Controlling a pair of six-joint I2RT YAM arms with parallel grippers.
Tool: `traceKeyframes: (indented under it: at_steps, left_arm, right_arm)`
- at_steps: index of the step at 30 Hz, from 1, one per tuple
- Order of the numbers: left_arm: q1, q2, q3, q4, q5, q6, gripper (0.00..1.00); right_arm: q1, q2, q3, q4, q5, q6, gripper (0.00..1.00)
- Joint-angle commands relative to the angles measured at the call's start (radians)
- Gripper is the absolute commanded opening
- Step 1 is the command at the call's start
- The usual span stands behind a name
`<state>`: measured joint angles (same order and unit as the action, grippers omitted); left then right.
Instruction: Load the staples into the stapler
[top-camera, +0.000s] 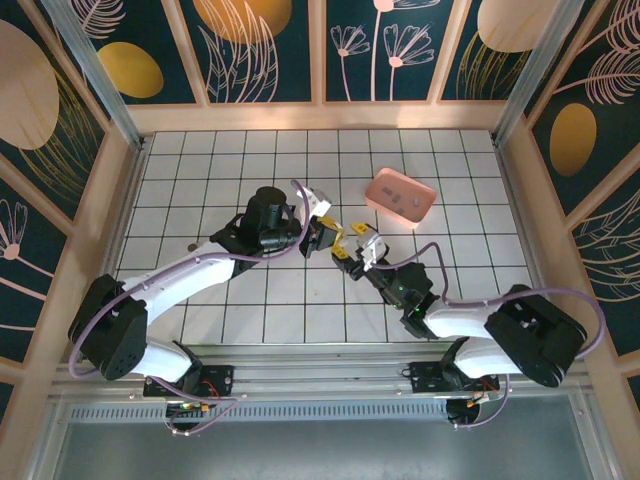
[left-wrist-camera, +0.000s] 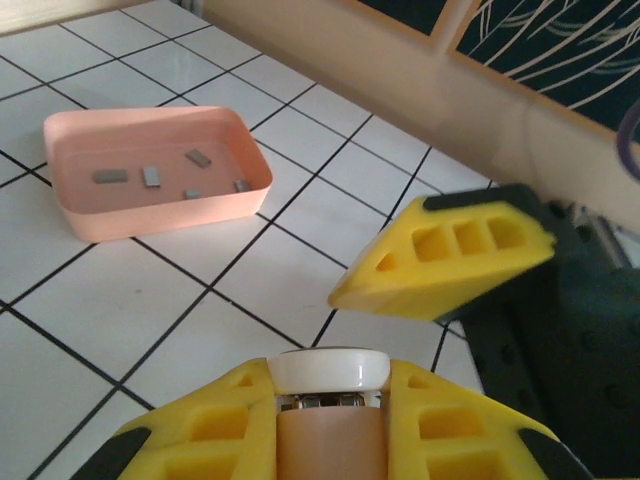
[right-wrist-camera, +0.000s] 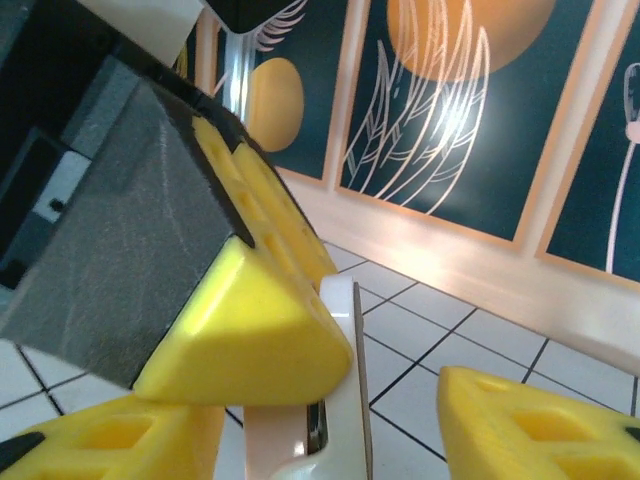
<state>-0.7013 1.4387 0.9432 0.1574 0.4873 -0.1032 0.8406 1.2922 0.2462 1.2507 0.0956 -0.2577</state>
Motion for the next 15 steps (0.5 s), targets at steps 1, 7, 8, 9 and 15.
traceKeyframes:
  at_steps: [1,7,8,9,15]
  left_arm:
    - [0.005,-0.015,0.054,-0.081,-0.038,0.131,0.00]
    - [0.005,-0.031,0.075,-0.155,0.050,0.318,0.00]
    - [0.004,-0.036,0.075,-0.161,0.077,0.350,0.00]
    - [0.004,-0.039,0.074,-0.167,0.105,0.382,0.00]
    - [0.004,-0.047,0.065,-0.195,0.255,0.497,0.00]
  right_arm:
    - [-0.029,-0.090,-0.019,-0.112,-0.108,0.078,0.61]
    - [-0.179,-0.264,-0.001,-0.445,-0.496,0.101,0.62]
    - [-0.206,-0.285,0.018,-0.517,-0.564,0.083,0.62]
    - [-0.221,-0.303,0.034,-0.580,-0.607,0.059,0.63]
    - [-0.255,-0.331,0.134,-0.824,-0.761,-0.073,0.65]
